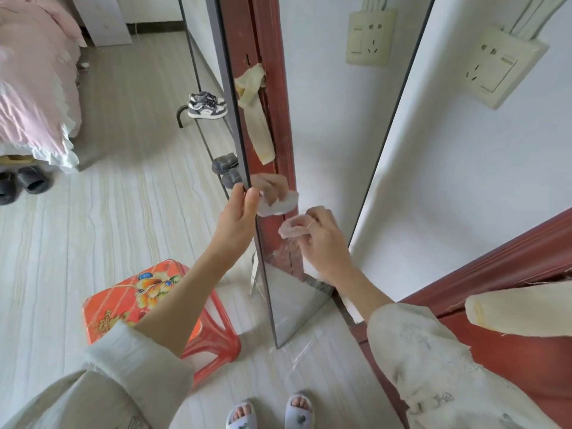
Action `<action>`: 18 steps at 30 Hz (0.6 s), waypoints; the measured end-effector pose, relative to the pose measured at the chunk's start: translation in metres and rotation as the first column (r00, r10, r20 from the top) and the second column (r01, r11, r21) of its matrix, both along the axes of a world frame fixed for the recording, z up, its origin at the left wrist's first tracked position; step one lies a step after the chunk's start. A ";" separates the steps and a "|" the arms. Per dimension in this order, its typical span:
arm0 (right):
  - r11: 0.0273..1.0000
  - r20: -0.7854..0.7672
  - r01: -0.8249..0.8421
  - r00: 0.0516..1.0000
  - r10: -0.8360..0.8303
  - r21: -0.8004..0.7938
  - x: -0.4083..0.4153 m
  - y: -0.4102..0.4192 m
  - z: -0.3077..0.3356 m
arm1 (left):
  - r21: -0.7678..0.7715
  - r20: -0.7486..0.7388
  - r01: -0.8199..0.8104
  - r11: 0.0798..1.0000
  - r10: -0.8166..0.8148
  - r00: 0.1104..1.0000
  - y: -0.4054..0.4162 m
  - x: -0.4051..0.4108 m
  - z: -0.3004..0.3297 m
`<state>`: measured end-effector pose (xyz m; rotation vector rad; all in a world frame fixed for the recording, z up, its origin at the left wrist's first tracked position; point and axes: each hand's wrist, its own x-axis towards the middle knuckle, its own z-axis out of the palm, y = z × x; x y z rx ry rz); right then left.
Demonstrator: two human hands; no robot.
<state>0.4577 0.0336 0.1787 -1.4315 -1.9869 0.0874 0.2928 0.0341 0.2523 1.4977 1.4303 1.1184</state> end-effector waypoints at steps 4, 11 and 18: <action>0.970 -0.170 0.147 0.979 -0.114 0.195 -0.003 0.031 0.044 | -0.032 0.006 -0.035 0.999 0.036 0.999 0.002 0.003 -0.005; 0.987 -0.191 0.110 0.978 -0.086 0.120 -0.022 0.033 0.004 | -0.004 0.005 -0.138 0.990 0.138 0.990 0.007 0.007 -0.013; 0.946 0.105 -0.090 0.986 0.128 -0.311 0.016 0.012 -0.011 | -0.023 -0.045 -0.168 0.986 0.167 0.985 0.006 0.005 -0.015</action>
